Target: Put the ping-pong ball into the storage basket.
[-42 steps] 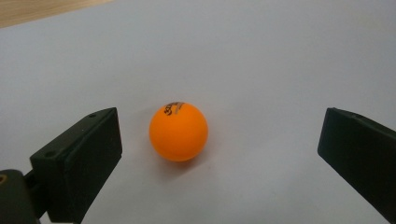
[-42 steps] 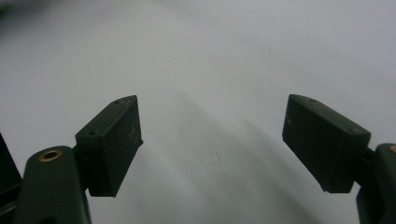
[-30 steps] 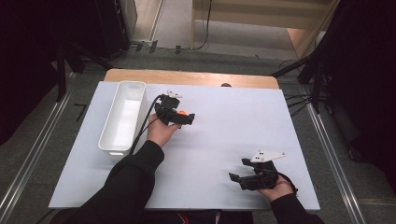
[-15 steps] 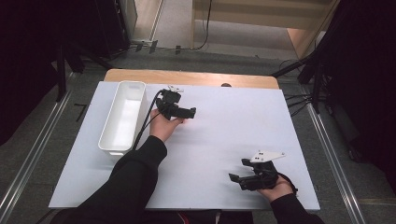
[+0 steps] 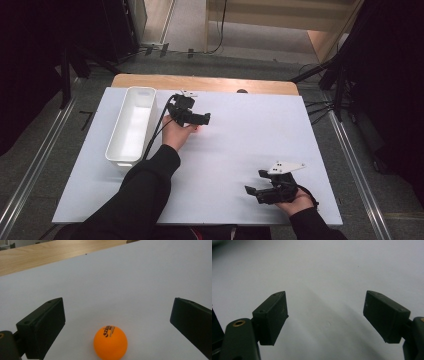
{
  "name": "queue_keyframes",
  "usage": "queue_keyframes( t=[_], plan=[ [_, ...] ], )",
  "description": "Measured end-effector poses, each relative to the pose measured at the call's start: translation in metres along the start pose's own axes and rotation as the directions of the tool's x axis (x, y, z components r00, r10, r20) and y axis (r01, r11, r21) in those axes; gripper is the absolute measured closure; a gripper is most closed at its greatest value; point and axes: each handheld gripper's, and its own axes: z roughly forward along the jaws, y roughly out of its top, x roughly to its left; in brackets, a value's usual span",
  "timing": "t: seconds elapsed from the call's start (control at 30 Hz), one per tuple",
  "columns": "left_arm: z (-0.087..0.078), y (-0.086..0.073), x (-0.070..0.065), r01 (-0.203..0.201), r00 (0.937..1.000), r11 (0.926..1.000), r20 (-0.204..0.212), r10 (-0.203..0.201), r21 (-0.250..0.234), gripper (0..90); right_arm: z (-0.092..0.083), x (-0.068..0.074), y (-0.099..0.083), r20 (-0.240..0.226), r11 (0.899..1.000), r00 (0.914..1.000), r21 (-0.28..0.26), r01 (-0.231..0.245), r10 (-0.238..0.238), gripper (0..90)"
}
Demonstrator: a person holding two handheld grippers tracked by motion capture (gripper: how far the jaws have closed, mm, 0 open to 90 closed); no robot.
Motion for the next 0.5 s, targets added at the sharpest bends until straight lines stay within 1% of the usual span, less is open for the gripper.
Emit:
queue_keyframes(
  t=[0.1,0.13,0.17,0.33,0.47,0.5],
  plan=[
    [0.0024,-0.0019,-0.0003,0.008,1.0,1.0,-0.003,-0.008,-0.002,0.4,0.0,0.0001,0.0001,0.0,1.0,1.0,0.001,-0.002,0.002,18.5],
    [0.0029,-0.0029,0.0003,0.005,1.0,1.0,-0.005,-0.005,0.004,0.4,0.0,0.0,0.0,0.0,1.0,1.0,0.001,0.0,0.0,18.5],
    [0.0042,-0.0042,0.0004,0.011,0.9999,0.9999,-0.003,-0.011,-0.003,0.4,0.0,0.0002,0.0,0.001,1.0,1.0,0.0,-0.003,0.003,18.5],
    [0.0065,-0.0081,0.0025,0.024,0.9997,0.9997,-0.002,-0.024,-0.008,0.4,-0.0001,-0.0001,0.0001,0.003,1.0,1.0,0.0,-0.004,0.004,18.5],
    [0.0076,-0.0092,0.0029,0.015,0.9999,0.9999,-0.007,-0.015,-0.004,0.4,0.0001,0.0,0.0002,0.004,1.0,1.0,0.001,-0.004,0.004,18.5],
    [0.0076,-0.0095,0.0021,0.015,0.9998,0.9998,-0.01,-0.016,-0.014,0.4,0.0001,-0.0001,0.0002,0.003,1.0,1.0,0.001,-0.003,0.003,18.5]
  ],
)
